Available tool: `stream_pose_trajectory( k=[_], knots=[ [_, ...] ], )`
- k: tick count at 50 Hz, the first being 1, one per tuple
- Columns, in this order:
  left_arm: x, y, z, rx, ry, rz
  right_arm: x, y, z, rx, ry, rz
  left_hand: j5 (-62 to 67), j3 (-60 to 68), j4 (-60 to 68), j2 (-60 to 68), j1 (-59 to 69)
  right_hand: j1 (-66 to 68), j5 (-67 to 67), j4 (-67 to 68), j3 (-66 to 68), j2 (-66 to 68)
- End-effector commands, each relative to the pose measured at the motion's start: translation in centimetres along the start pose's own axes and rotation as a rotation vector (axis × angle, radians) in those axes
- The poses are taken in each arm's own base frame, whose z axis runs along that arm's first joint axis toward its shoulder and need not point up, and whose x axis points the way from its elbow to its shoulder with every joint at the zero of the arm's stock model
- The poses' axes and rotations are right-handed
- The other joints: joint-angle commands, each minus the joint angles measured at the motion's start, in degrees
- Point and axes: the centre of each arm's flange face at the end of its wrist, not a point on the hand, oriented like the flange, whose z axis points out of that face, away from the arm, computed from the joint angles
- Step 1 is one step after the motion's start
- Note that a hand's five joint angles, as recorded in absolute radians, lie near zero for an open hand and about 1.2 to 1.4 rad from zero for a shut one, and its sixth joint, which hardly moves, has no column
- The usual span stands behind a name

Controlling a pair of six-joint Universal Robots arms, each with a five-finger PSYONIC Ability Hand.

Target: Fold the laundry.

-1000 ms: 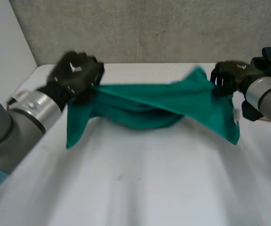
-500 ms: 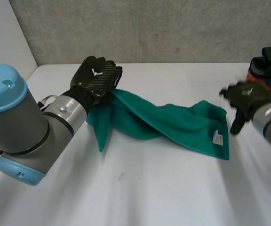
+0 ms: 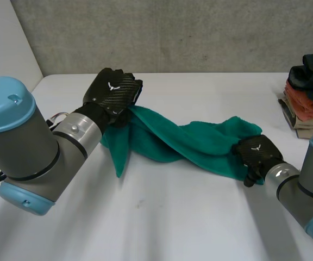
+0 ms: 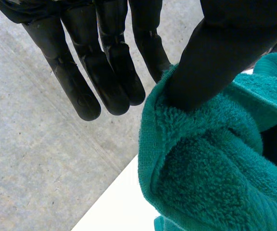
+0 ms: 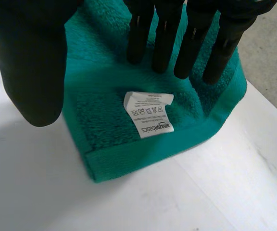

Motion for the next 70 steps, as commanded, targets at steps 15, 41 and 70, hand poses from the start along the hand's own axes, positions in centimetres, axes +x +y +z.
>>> stream_pose_trajectory(
  k=[15,41,70],
  knots=[
    [-0.1,0.5,-0.1,-0.016,-0.002,-0.004,0.3,0.9,3.0,0.066,0.044,-0.03,13.94,11.72,11.17,11.47,15.19,17.61,16.89,17.09,17.7,17.93],
    [-0.2,0.6,-0.2,-0.02,-0.003,-0.006,2.6,-0.5,0.9,0.009,0.097,0.074,13.94,11.72,11.17,11.47,15.19,16.26,15.54,15.74,16.35,16.58],
    [-0.2,0.6,-0.1,-0.021,-0.005,-0.006,1.6,1.4,2.4,-0.017,-0.002,0.167,13.94,11.72,11.17,11.47,15.19,19.11,18.39,18.59,19.21,19.43]
  ],
)
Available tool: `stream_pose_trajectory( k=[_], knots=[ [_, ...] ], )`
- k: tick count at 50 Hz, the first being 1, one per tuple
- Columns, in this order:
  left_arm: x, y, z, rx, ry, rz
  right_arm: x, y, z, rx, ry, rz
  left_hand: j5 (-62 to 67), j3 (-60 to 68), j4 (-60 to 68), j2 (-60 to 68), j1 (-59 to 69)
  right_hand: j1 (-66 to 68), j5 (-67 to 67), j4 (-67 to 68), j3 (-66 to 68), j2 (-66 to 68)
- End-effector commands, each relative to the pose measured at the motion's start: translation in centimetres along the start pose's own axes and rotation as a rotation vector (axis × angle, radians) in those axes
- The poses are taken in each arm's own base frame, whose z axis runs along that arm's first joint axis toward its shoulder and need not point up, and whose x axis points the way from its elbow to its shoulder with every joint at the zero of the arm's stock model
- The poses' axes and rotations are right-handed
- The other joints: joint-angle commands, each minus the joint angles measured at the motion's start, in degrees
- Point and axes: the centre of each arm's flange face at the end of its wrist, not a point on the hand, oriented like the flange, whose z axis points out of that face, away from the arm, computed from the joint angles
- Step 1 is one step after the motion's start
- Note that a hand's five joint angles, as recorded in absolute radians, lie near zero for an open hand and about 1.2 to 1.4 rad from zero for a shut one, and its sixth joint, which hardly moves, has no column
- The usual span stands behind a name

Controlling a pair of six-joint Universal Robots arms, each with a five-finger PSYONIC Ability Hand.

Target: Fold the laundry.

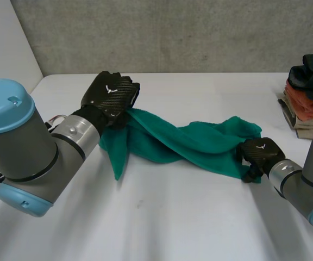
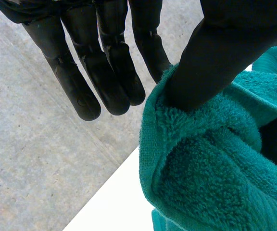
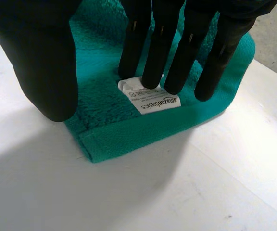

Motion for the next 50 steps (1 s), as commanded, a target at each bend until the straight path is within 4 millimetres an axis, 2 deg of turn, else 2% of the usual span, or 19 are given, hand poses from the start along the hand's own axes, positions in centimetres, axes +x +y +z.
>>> stream_pose_trajectory(
  k=[1,8,18,19,20,22,27,31,32,34,35,36,40,43,46,47,50],
  knots=[
    [0.0,0.0,0.0,0.0,0.0,0.0,0.3,-0.1,0.5,0.028,0.02,-0.013,13.94,11.72,11.17,11.47,15.19,8.61,8.88,8.68,8.68,8.62],
    [0.0,0.0,0.0,0.0,0.0,0.0,0.2,-0.6,0.8,0.058,0.024,-0.026,13.94,11.72,11.17,11.47,15.19,8.79,9.06,8.86,8.86,8.8],
    [0.1,0.1,-0.1,-0.005,0.003,-0.001,0.6,-0.5,2.8,0.075,0.033,-0.034,13.94,11.72,11.17,11.47,15.19,13.65,13.93,13.73,13.73,13.66],
    [0.2,0.2,-0.1,-0.008,0.005,-0.002,0.6,-0.5,2.9,0.076,0.034,-0.034,13.94,11.72,11.17,11.47,15.19,16.0,16.27,16.07,16.07,16.01],
    [0.2,0.3,-0.2,-0.011,0.006,-0.002,0.8,-0.6,3.2,0.083,0.038,-0.035,13.94,11.72,11.17,11.47,15.19,27.18,27.45,27.25,27.25,27.19],
    [0.2,0.4,-0.2,-0.014,0.005,-0.003,1.2,-0.9,3.5,0.1,0.049,-0.038,13.94,11.72,11.17,11.47,15.19,39.45,39.73,39.53,39.53,39.46],
    [0.0,0.4,-0.2,-0.016,0.0,0.001,1.8,-2.3,3.3,0.14,0.06,-0.051,13.94,11.72,11.17,11.47,15.19,39.51,39.78,39.58,39.58,39.52],
    [-0.5,0.1,-0.6,-0.021,-0.008,0.003,3.1,-6.4,1.1,0.221,0.109,-0.126,13.94,11.72,11.17,11.47,15.19,39.51,39.78,39.58,39.58,39.52],
    [-0.9,-0.5,-0.9,-0.026,-0.012,0.007,3.6,-8.8,-1.2,0.244,0.127,-0.176,13.94,11.72,11.17,11.47,15.19,39.51,39.78,39.58,39.58,39.52],
    [-1.5,-1.6,-1.9,-0.041,-0.015,0.01,4.0,-11.1,-3.7,0.251,0.138,-0.226,13.94,11.72,11.17,11.47,15.19,39.51,39.78,39.58,39.58,39.52],
    [-1.8,-1.8,-2.2,-0.054,-0.016,0.007,4.0,-13.1,-6.3,0.235,0.133,-0.276,13.94,11.72,11.17,11.47,15.19,39.51,39.78,39.58,39.58,39.52],
    [-2.2,-2.4,-2.8,-0.077,-0.016,0.006,4.0,-14.2,-8.4,0.203,0.119,-0.314,13.94,11.72,11.17,11.47,15.19,39.51,39.78,39.58,39.58,39.52],
    [-3.2,-3.4,-4.3,-0.143,-0.01,0.008,3.8,-14.7,-11.8,0.061,0.056,-0.397,13.94,11.72,11.17,11.47,15.19,39.51,39.78,39.58,39.58,39.52],
    [-3.0,-3.2,-5.0,-0.202,0.02,0.03,3.4,-14.1,-13.1,-0.044,-0.011,-0.459,13.94,11.72,11.17,11.47,15.19,39.51,39.78,39.58,39.58,39.52],
    [-2.4,-2.0,-5.2,-0.268,0.064,0.115,3.2,-13.9,-13.4,-0.071,-0.032,-0.49,13.94,11.72,11.17,11.47,15.19,39.51,39.78,39.58,39.58,39.52],
    [-2.1,-0.7,-4.8,-0.303,0.089,0.167,3.1,-13.7,-13.4,-0.077,-0.037,-0.503,13.94,11.72,11.17,11.47,15.19,39.51,39.78,39.58,39.58,39.52],
    [-1.6,1.3,-3.8,-0.349,0.126,0.241,3.2,-13.1,-12.3,-0.098,-0.054,-0.488,13.94,11.72,11.17,11.47,15.19,39.51,39.78,39.58,39.58,39.52]
  ],
)
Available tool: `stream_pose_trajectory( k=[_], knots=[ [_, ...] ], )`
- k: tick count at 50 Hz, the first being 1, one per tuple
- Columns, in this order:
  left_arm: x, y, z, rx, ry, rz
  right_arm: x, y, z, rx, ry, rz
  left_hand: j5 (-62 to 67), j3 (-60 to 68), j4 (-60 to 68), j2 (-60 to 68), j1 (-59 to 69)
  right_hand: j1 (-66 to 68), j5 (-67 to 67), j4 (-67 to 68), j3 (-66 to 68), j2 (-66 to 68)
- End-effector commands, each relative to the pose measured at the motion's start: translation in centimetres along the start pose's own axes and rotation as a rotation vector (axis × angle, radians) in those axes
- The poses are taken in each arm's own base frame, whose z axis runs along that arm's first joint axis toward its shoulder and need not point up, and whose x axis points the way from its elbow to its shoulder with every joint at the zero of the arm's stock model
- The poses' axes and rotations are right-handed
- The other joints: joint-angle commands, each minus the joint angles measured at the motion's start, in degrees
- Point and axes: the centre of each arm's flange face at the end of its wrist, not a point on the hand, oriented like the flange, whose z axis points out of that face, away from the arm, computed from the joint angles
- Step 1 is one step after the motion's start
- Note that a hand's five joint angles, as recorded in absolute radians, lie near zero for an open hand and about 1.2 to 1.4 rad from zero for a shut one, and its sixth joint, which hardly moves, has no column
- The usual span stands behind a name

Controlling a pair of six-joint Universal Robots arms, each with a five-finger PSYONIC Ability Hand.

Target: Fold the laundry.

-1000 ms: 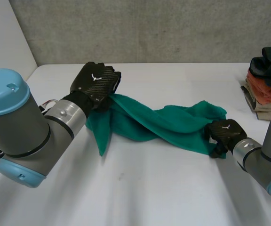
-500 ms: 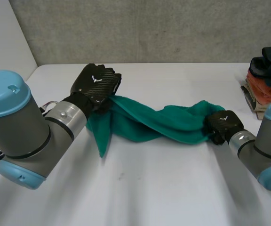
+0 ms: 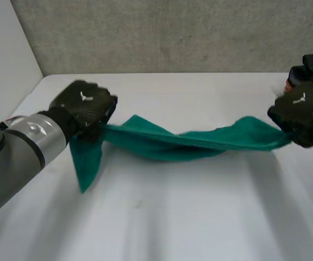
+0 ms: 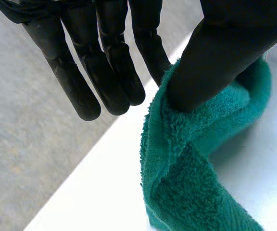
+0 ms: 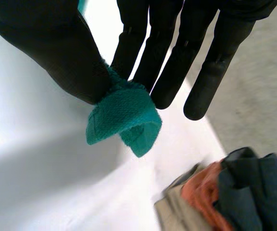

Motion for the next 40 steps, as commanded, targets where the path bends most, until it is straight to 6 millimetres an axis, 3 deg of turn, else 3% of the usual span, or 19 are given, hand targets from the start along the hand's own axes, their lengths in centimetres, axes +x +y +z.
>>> stream_pose_trajectory(
  k=[1,4,5,7,8,9,11,12,13,15,16,19,23,26,34,35,40],
  knots=[
    [1.4,4.3,3.2,-0.14,0.076,0.217,-0.8,1.4,1.9,-0.065,-0.077,-0.008,13.94,11.72,11.16,11.4,15.19,17.81,14.3,11.53,12.16,13.56],
    [0.3,4.4,5.8,-0.11,0.017,0.266,0.3,1.4,5.6,-0.039,-0.031,0.042,13.94,11.72,11.16,11.4,15.19,17.81,14.3,11.53,12.16,13.56],
    [-0.6,3.9,7.6,-0.061,-0.043,0.281,0.8,1.1,6.4,-0.016,-0.006,0.056,13.94,11.72,11.16,11.4,15.19,17.81,14.3,11.53,12.16,13.56],
    [-1.8,2.6,9.2,0.013,-0.114,0.296,2.0,0.1,7.6,0.038,0.056,0.093,13.94,11.72,11.16,11.4,15.19,17.81,14.3,11.53,12.16,13.56],
    [-2.4,1.7,9.9,0.061,-0.151,0.305,3.4,-1.2,8.5,0.11,0.132,0.137,13.94,11.72,11.16,11.4,15.19,17.81,14.3,11.53,12.16,13.56],
    [-3.8,-0.7,11.0,0.177,-0.238,0.324,4.3,-2.0,8.9,0.157,0.179,0.159,13.94,11.72,11.16,11.4,15.19,17.81,14.3,11.53,12.16,13.56],
    [-5.6,-3.5,11.7,0.313,-0.344,0.341,6.3,-3.6,9.5,0.261,0.282,0.202,13.94,11.72,11.16,11.4,15.19,17.81,14.3,11.53,12.16,13.56],
    [-6.3,-4.6,11.9,0.368,-0.384,0.348,8.2,-5.2,9.8,0.383,0.386,0.239,13.94,11.72,11.16,11.4,15.19,17.81,14.3,11.53,12.16,13.56],
    [-7.9,-7.1,11.8,0.496,-0.49,0.36,8.9,-6.0,9.8,0.448,0.432,0.258,13.94,11.72,11.16,11.4,15.19,17.81,14.3,11.53,12.16,13.56],
    [-9.0,-8.8,11.6,0.595,-0.571,0.356,10.4,-7.5,9.5,0.584,0.523,0.295,13.94,11.72,11.16,11.4,15.19,17.81,14.3,11.53,12.16,13.56],
    [-9.7,-9.9,11.3,0.673,-0.631,0.345,12.0,-8.9,8.5,0.724,0.628,0.322,13.94,11.72,11.16,11.4,15.19,17.81,14.3,11.53,12.16,13.56],
    [-10.0,-10.8,11.0,0.738,-0.687,0.327,13.6,-10.4,6.4,0.902,0.754,0.33,13.94,11.72,11.16,11.4,15.19,17.81,14.3,11.53,12.16,13.56],
    [-9.9,-9.6,10.7,0.656,-0.675,0.291,13.1,-10.5,5.6,0.946,0.771,0.313,13.94,11.72,11.16,11.4,15.19,17.81,14.3,11.53,12.16,13.56],
    [-9.1,-8.2,9.5,0.558,-0.621,0.28,12.1,-9.8,6.1,0.908,0.729,0.317,13.94,11.72,11.16,11.4,15.19,17.81,14.3,11.53,12.16,13.56],
    [-4.9,-2.2,7.0,0.336,-0.455,0.263,5.8,-5.3,8.5,0.642,0.43,0.355,13.94,11.72,11.16,11.4,15.19,17.81,14.3,11.53,12.16,13.56],
    [-3.9,-0.3,6.7,0.284,-0.418,0.259,4.3,-4.2,8.9,0.58,0.371,0.371,13.94,11.72,11.16,11.4,15.19,17.81,14.3,11.53,12.16,13.56],
    [-1.2,4.4,6.1,0.152,-0.33,0.249,-0.2,-0.6,9.9,0.402,0.221,0.403,13.94,11.72,11.16,11.4,15.19,17.81,14.3,11.53,12.16,13.56]
  ],
)
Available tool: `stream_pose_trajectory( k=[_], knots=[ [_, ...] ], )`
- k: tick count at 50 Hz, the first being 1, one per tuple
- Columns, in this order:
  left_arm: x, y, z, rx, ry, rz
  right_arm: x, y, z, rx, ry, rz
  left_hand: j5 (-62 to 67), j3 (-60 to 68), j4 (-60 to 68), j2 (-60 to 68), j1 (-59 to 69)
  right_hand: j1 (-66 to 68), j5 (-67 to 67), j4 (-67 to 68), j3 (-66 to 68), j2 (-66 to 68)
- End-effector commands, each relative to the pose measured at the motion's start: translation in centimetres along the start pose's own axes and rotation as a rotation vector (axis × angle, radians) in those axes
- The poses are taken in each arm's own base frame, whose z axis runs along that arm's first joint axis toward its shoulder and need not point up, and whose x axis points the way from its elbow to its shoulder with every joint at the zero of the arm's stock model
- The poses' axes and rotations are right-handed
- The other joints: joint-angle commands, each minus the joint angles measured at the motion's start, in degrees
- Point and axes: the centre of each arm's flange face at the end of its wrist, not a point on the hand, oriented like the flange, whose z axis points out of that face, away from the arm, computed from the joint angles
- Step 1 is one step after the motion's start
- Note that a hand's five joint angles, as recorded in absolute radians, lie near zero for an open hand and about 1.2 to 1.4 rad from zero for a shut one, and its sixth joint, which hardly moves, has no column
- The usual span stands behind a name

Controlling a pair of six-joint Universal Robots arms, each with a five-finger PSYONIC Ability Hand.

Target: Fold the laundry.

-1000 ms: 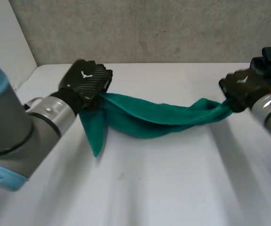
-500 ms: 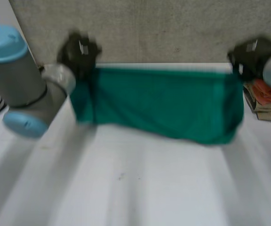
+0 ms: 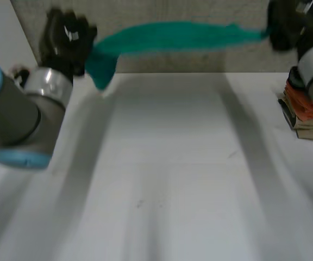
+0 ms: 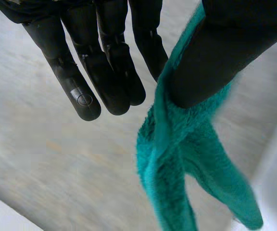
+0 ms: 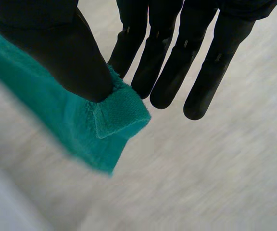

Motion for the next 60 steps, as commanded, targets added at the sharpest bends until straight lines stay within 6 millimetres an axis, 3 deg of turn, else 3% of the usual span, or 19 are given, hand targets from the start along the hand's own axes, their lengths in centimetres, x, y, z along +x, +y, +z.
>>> stream_pose_trajectory(
  k=[1,3,5,6,12,15,20,30,34,38,48,60],
  knots=[
    [4.5,5.3,-5.9,-0.197,0.18,0.004,-3.9,6.4,-5.5,-0.337,-0.183,0.049,12.86,11.52,11.14,11.29,15.19,17.81,13.36,11.47,12.13,12.9],
    [6.2,7.4,-7.3,-0.254,0.243,0.003,-5.2,9.2,-7.0,-0.426,-0.223,0.038,11.88,10.54,10.16,10.31,14.22,17.81,13.36,11.47,12.13,12.9],
    [7.2,9.3,-8.2,-0.298,0.283,0.005,-5.8,10.9,-7.9,-0.478,-0.248,0.023,-0.18,-1.51,-1.9,-1.75,2.16,17.81,13.36,11.47,12.13,12.9],
    [8.0,10.7,-8.9,-0.333,0.319,0.003,-6.3,12.1,-8.6,-0.517,-0.266,0.012,-12.4,-13.73,-14.12,-13.97,-10.06,17.81,13.36,11.47,12.13,12.9],
    [8.0,13.2,-10.1,-0.418,0.355,-0.003,-6.7,13.6,-9.7,-0.573,-0.288,-0.006,-39.39,-40.72,-41.11,-40.96,-37.05,17.81,13.36,11.47,12.13,12.9],
    [7.0,13.2,-10.2,-0.436,0.339,-0.008,-6.7,13.6,-9.9,-0.579,-0.292,-0.005,-42.46,-43.79,-44.17,-44.02,-40.12,17.81,13.36,11.47,12.13,12.9],
    [4.1,13.4,-10.3,-0.459,0.279,-0.046,-6.8,13.8,-10.4,-0.594,-0.297,0.003,-42.8,-44.14,-44.52,-44.37,-40.47,17.81,13.36,11.47,12.13,12.9],
    [2.3,15.3,-12.2,-0.593,0.356,-0.25,-5.8,14.6,-10.6,-0.62,-0.27,0.001,-36.26,-37.59,-37.98,-37.83,-33.92,17.81,13.36,11.47,12.13,12.9],
    [1.2,16.3,-12.1,-0.59,0.374,-0.288,-5.1,14.7,-10.1,-0.613,-0.251,-0.004,-26.52,-27.86,-28.24,-28.09,-24.18,17.81,13.36,11.47,12.13,12.9],
    [0.3,17.3,-11.9,-0.57,0.387,-0.32,-4.1,14.9,-9.5,-0.606,-0.225,-0.015,-27.15,-28.49,-28.87,-28.72,-24.81,17.81,13.36,11.47,12.13,12.9],
    [0.7,18.0,-12.2,-0.561,0.431,-0.348,-3.6,15.3,-9.3,-0.608,-0.229,-0.075,-30.69,-32.02,-32.41,-32.26,-28.35,17.81,13.36,11.47,12.13,12.9],
    [2.1,19.2,-13.0,-0.551,0.529,-0.162,-4.0,15.4,-9.8,-0.618,-0.239,-0.072,-32.37,-33.71,-34.09,-33.94,-30.03,17.81,13.36,11.47,12.13,12.9]
  ],
)
